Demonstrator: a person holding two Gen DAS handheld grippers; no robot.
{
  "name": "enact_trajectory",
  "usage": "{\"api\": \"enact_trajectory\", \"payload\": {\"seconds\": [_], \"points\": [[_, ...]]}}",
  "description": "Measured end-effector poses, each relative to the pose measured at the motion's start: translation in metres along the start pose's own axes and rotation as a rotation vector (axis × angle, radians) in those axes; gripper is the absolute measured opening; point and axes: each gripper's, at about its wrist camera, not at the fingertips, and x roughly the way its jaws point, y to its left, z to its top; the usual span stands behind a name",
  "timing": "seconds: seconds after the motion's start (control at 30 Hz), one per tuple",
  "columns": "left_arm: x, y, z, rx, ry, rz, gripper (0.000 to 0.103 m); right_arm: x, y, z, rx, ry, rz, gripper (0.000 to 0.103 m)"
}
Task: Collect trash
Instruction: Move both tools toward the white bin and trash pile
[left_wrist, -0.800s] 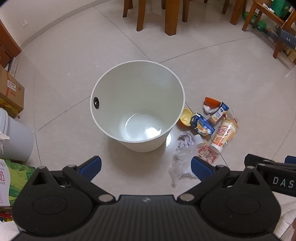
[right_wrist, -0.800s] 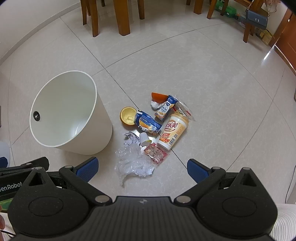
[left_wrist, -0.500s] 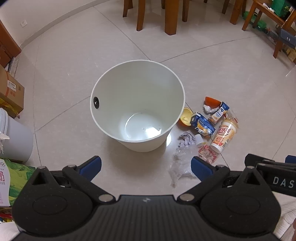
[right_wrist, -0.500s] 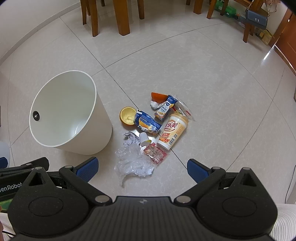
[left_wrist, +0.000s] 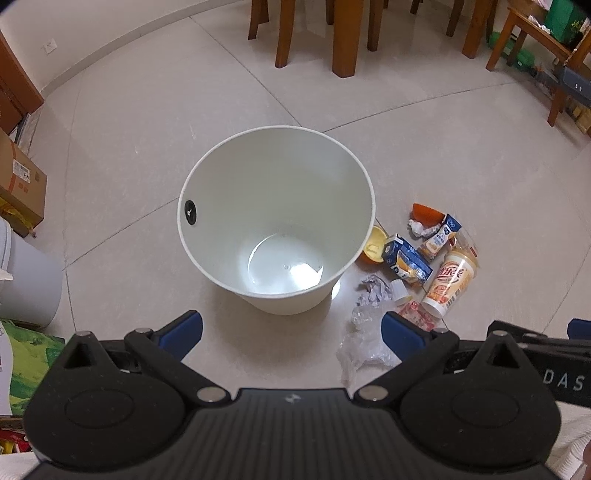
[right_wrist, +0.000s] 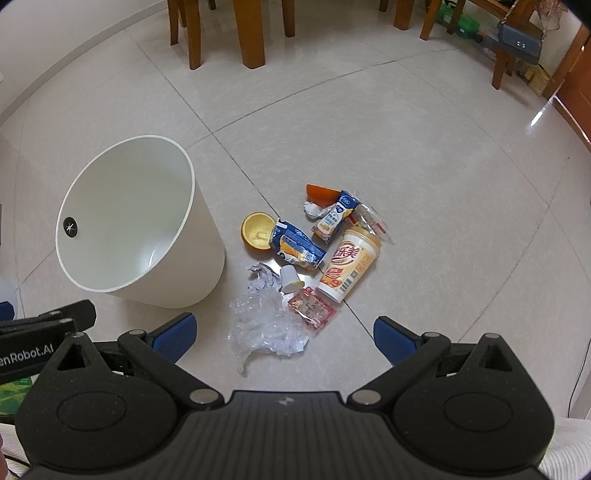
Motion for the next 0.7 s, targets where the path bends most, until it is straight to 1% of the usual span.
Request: {"api": "enact_trajectory", "payload": {"seconds": [0.17,0.3,0.5,0.7], "points": [[0.011,0.002,0.003,-0.008,0.011,0.002,0.102,0.008,0.004,0.004,-0.024,-0.005,0.001,0.103],[0.018,0.003,0.004,0.008,0.013,0.015,0.102,0.013,0.007,0.008,-0.039,-0.009,0.004,0.103],[0.026,0.005,0.009,0.008,0.021,0.006,0.102,0.019,0.012,0.013,-0.050,-0.013,0.003,0.103],[0.035,0.007,0.014,0.018,0.012,0.017,0.102,0.028,0.015,0.017,-0.064,-0.025,0.009,0.103]]}}
